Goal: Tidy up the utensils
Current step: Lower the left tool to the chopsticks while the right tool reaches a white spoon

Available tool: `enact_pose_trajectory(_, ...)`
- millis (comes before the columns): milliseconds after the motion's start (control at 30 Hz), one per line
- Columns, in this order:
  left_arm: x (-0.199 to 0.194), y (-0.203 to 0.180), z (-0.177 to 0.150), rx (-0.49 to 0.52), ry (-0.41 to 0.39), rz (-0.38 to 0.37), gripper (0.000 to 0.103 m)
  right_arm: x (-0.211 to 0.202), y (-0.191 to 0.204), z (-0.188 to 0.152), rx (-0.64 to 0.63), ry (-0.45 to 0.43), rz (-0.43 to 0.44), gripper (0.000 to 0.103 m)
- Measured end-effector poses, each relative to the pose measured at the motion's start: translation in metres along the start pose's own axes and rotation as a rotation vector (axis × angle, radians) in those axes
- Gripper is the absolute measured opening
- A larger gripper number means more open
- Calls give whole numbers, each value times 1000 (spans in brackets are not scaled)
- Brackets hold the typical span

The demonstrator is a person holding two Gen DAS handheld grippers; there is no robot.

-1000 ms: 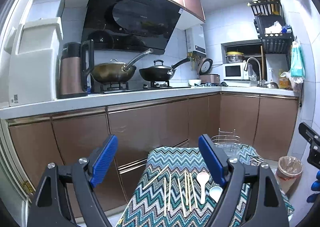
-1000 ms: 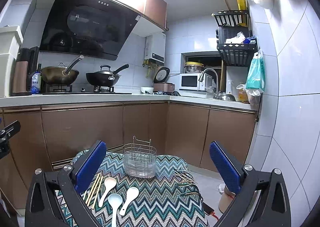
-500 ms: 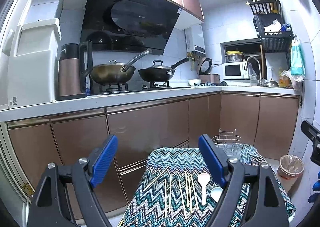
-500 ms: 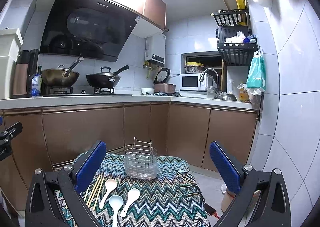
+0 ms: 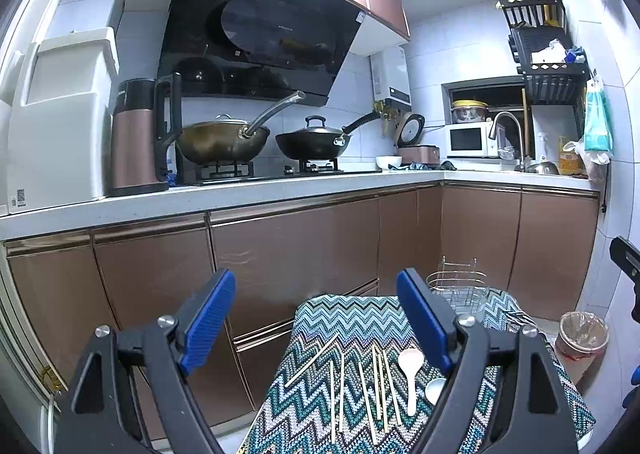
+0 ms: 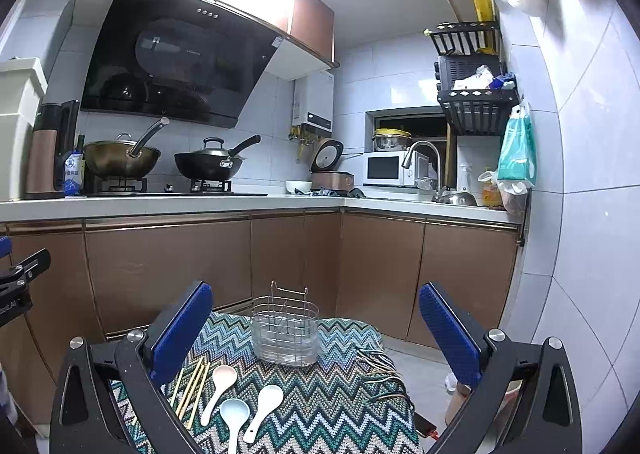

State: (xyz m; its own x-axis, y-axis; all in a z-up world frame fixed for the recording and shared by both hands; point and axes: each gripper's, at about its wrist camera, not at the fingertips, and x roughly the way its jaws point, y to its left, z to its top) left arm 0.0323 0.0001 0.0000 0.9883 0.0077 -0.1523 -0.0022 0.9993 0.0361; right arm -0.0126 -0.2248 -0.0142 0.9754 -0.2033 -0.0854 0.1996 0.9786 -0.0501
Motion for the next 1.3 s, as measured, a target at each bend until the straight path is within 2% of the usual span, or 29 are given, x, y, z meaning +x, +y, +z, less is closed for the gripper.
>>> enact_pose_trajectory(267,26,-1,1,-14,39,-37,82,19,-4,0,7,29,18,103)
enact_pose_trajectory(367,39,2,1,-34,77,-77,82,33,-5,-4,-7,66,40,103)
enact_pose_trajectory(600,90,17,-12,-109,255,-213,82,81,-13,-26,-7,215,142,103)
enact_pose_trajectory(767,136,14,-39,-139,438,-314,81,125,-21,-58,29,374,225,103)
enact_pose_trajectory(900,176,6,-61,-174,565,-366,81,157,-28,-81,54,482,292,94)
enact_pose_trajectory(1000,210,-4,-74,-172,658,-386,77,181,-33,-97,71,553,328,83)
enact_pose_trajectory(1167,268,-25,-94,-163,825,-412,59,217,-35,-127,114,684,415,59)
enact_pose_trajectory(1300,318,-42,-113,-172,950,-407,47,248,-33,-150,149,782,500,51)
